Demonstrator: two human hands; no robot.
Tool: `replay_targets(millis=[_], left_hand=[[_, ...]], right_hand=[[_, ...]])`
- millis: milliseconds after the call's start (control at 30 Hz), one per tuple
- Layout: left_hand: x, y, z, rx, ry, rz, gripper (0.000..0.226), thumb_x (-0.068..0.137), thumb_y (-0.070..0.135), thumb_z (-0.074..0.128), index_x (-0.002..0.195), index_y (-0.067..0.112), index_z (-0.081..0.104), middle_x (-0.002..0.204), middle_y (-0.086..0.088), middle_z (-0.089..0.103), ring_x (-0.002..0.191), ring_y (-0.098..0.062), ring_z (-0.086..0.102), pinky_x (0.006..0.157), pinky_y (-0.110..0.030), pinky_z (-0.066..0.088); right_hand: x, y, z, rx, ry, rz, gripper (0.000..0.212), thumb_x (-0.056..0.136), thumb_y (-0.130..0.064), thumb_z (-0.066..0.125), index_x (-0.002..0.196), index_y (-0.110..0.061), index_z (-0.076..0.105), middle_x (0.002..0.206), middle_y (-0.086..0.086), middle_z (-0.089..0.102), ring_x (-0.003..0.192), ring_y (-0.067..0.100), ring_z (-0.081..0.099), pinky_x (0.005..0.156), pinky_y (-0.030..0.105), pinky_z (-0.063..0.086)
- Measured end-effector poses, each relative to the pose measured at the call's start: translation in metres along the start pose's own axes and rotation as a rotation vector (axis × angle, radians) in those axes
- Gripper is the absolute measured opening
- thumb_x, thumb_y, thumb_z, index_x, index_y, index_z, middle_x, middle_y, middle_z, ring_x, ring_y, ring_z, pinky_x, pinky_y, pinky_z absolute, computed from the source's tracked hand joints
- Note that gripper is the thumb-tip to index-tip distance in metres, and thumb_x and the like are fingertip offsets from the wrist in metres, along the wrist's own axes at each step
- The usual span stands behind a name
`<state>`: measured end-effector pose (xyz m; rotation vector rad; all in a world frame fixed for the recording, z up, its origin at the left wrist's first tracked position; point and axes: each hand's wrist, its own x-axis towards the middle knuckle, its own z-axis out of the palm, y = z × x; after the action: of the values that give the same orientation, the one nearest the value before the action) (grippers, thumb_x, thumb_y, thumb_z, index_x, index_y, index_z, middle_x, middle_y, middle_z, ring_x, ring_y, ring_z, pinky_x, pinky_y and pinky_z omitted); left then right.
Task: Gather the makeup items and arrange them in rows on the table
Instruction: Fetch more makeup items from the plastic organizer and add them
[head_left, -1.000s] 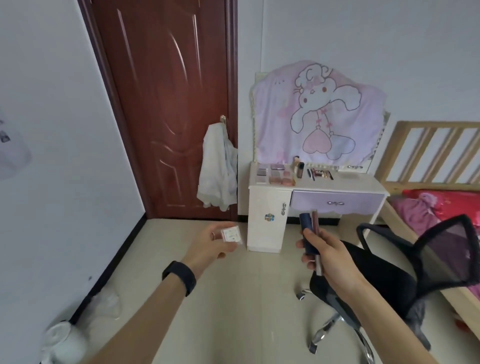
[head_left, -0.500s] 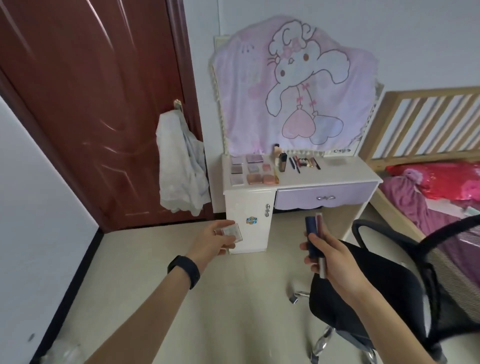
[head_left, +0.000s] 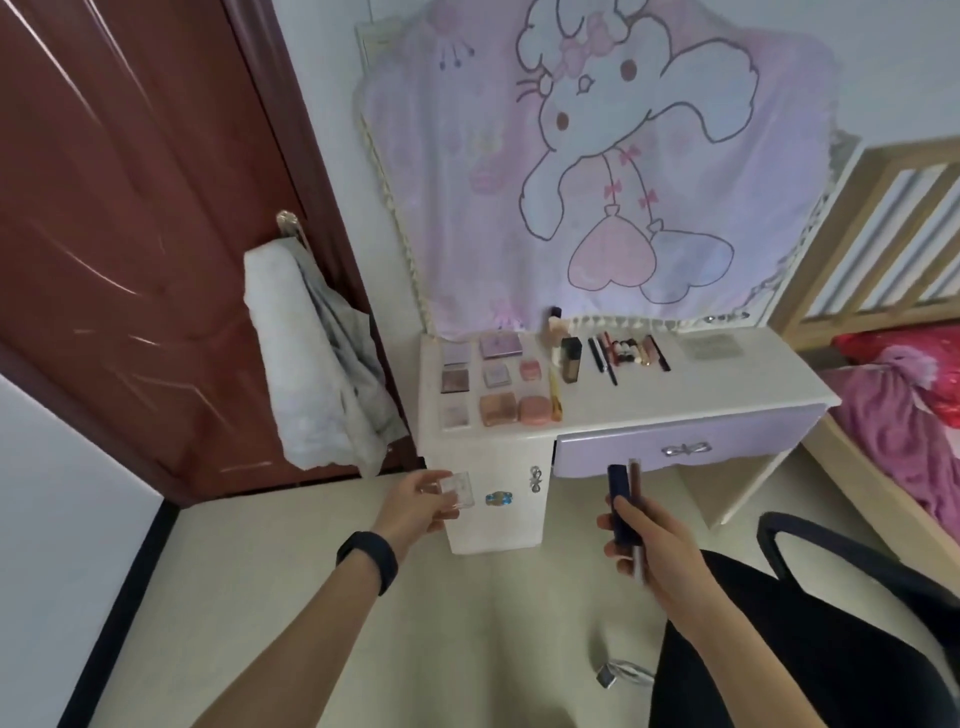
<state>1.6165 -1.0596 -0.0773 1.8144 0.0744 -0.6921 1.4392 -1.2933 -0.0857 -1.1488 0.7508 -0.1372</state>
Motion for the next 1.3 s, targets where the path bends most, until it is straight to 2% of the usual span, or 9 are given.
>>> replay_targets(millis=[167, 267, 367, 500, 633, 767, 900, 1100, 1300], left_hand=[[0.078, 0.024, 0.026, 0.008, 0.017, -0.052, 0.025, 0.090, 0.001, 0.066, 0.111, 0.014, 0.064, 0.112, -0.016, 0.067, 0.078, -0.025, 0.070, 0.069, -0.032, 0.051], [0.127, 0.035, 0.043, 0.031, 0.005, -0.092, 0.023, 0.090, 0.002, 0.065, 0.103, 0.020, 0.066, 0.106, -0.012, 0.069, 0.076, -0.022, 0.071, 0.062, -0.026, 0.051], [0.185, 0.048, 0.061, 0.073, -0.016, -0.127, 0.023, 0.091, 0.004, 0.061, 0.104, 0.023, 0.068, 0.099, -0.005, 0.070, 0.072, -0.016, 0.071, 0.059, -0.024, 0.051], [0.270, 0.064, 0.087, 0.158, -0.024, -0.121, 0.025, 0.088, 0.006, 0.068, 0.110, 0.017, 0.066, 0.095, -0.001, 0.068, 0.082, -0.020, 0.065, 0.068, -0.029, 0.051], [0.338, 0.081, 0.111, 0.248, 0.021, -0.184, 0.014, 0.089, 0.015, 0.070, 0.100, 0.022, 0.066, 0.098, 0.000, 0.067, 0.083, -0.017, 0.065, 0.059, -0.019, 0.053], [0.395, 0.089, 0.140, 0.332, -0.067, -0.284, 0.026, 0.091, 0.016, 0.068, 0.117, 0.015, 0.065, 0.122, -0.010, 0.064, 0.106, -0.028, 0.064, 0.090, -0.038, 0.057], [0.425, 0.091, 0.166, 0.329, -0.142, -0.363, 0.050, 0.091, 0.012, 0.069, 0.137, 0.009, 0.051, 0.134, -0.014, 0.056, 0.116, -0.033, 0.060, 0.098, -0.042, 0.053], [0.447, 0.082, 0.181, 0.419, -0.148, -0.375, 0.034, 0.091, 0.015, 0.068, 0.123, 0.007, 0.062, 0.114, -0.013, 0.067, 0.104, -0.033, 0.066, 0.092, -0.044, 0.056], [0.451, 0.087, 0.190, 0.596, -0.099, -0.293, 0.032, 0.093, 0.015, 0.056, 0.125, 0.017, 0.052, 0.125, -0.011, 0.059, 0.109, -0.031, 0.059, 0.086, -0.033, 0.049]], right_hand=[[0.074, -0.029, -0.004, -0.013, -0.001, 0.062, 0.020, 0.099, -0.021, 0.063, 0.116, -0.013, 0.068, 0.085, 0.007, 0.074, 0.059, 0.018, 0.061, 0.051, 0.026, 0.045], [0.114, -0.039, -0.006, -0.021, 0.020, 0.093, 0.019, 0.099, -0.020, 0.063, 0.116, -0.012, 0.068, 0.087, 0.009, 0.074, 0.060, 0.019, 0.061, 0.054, 0.028, 0.044], [0.157, -0.047, -0.007, -0.034, 0.046, 0.118, 0.019, 0.099, -0.020, 0.063, 0.115, -0.010, 0.068, 0.086, 0.008, 0.074, 0.061, 0.018, 0.061, 0.055, 0.029, 0.043], [0.217, -0.063, -0.004, -0.053, 0.084, 0.143, 0.020, 0.100, -0.020, 0.062, 0.116, -0.009, 0.065, 0.083, 0.007, 0.073, 0.059, 0.018, 0.060, 0.052, 0.026, 0.042], [0.266, -0.081, -0.001, -0.063, 0.159, 0.171, 0.022, 0.100, -0.020, 0.062, 0.116, -0.005, 0.064, 0.083, 0.009, 0.073, 0.057, 0.019, 0.059, 0.048, 0.026, 0.040], [0.305, -0.098, 0.000, -0.039, 0.240, 0.177, 0.019, 0.100, -0.020, 0.063, 0.113, -0.008, 0.066, 0.085, 0.009, 0.075, 0.058, 0.018, 0.059, 0.046, 0.022, 0.041], [0.324, -0.106, -0.002, -0.003, 0.285, 0.200, 0.019, 0.100, -0.020, 0.063, 0.114, -0.009, 0.066, 0.088, 0.012, 0.075, 0.059, 0.018, 0.059, 0.053, 0.028, 0.042], [0.341, -0.098, -0.014, 0.020, 0.341, 0.258, 0.020, 0.100, -0.022, 0.063, 0.115, -0.010, 0.066, 0.091, 0.012, 0.075, 0.059, 0.017, 0.059, 0.054, 0.029, 0.041], [0.359, -0.096, -0.018, 0.020, 0.320, 0.304, 0.020, 0.100, -0.022, 0.063, 0.117, -0.011, 0.066, 0.089, 0.010, 0.076, 0.057, 0.017, 0.060, 0.054, 0.028, 0.044]])
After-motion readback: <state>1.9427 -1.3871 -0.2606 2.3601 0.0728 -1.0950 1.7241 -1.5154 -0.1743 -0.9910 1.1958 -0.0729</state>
